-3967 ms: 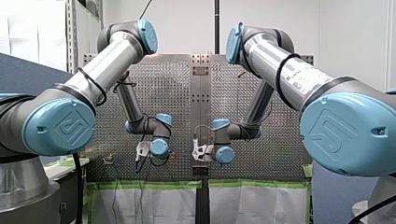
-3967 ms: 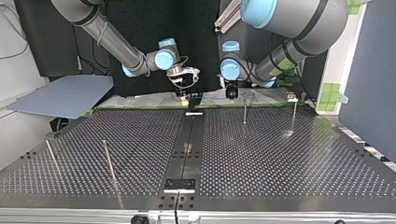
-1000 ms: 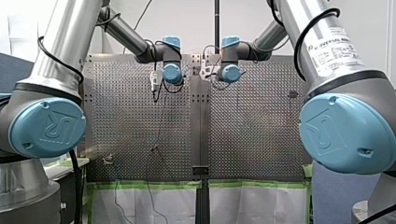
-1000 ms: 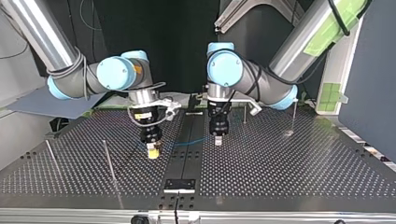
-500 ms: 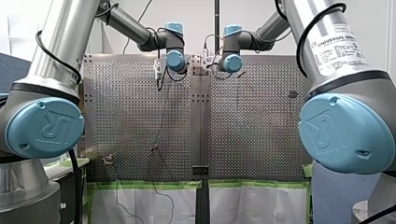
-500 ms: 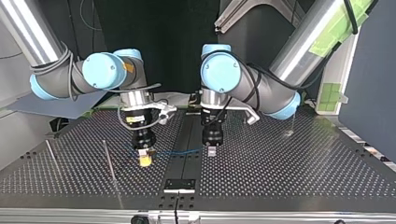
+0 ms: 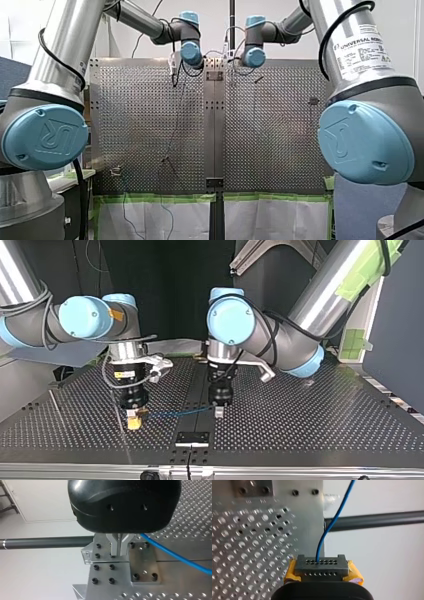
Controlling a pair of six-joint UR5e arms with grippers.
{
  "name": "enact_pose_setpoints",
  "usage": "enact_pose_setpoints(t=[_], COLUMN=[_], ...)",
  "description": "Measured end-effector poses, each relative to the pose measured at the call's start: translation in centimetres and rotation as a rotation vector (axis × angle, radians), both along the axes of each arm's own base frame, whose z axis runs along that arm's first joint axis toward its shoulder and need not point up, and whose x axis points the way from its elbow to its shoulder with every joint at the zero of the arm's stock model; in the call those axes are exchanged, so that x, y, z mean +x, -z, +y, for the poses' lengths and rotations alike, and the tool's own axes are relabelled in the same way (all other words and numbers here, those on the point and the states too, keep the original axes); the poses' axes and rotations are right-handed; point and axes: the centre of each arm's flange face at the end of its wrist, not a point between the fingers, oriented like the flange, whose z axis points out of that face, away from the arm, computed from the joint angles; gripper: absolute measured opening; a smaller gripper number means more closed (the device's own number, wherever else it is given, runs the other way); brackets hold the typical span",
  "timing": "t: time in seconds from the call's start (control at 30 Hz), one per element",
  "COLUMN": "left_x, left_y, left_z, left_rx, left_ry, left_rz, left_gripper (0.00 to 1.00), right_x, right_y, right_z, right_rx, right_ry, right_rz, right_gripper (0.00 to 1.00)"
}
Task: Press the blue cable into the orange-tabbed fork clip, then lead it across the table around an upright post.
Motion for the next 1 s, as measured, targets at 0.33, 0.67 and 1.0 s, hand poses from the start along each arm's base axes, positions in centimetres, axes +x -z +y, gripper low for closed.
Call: enact_pose_setpoints(t=[0.33, 0.67, 1.0], left_x=[0.1, 0.3, 0.4], left_y=[-0.1, -1.3, -1.4], left_z=[-1.2, -2.3, -5.9], left_rx=[-0.003, -0.031, -0.067], left_ry=[0.024, 0.047, 0.099], left_rz=[0.004, -0.01, 0.001], left_gripper=[0.0, 0.0, 0.0], right_x=[-2.1, -4.5, -6.6], right_y=[-0.1, -2.1, -2.6], right_z=[-1.0, -1.4, -2.1], right_rx=[0.032, 0.026, 0.041], right_ry=[0.043, 0.083, 0.116], right_rz=[0.012, -0.001, 0.006], right_gripper=[0.0, 0.0, 0.0])
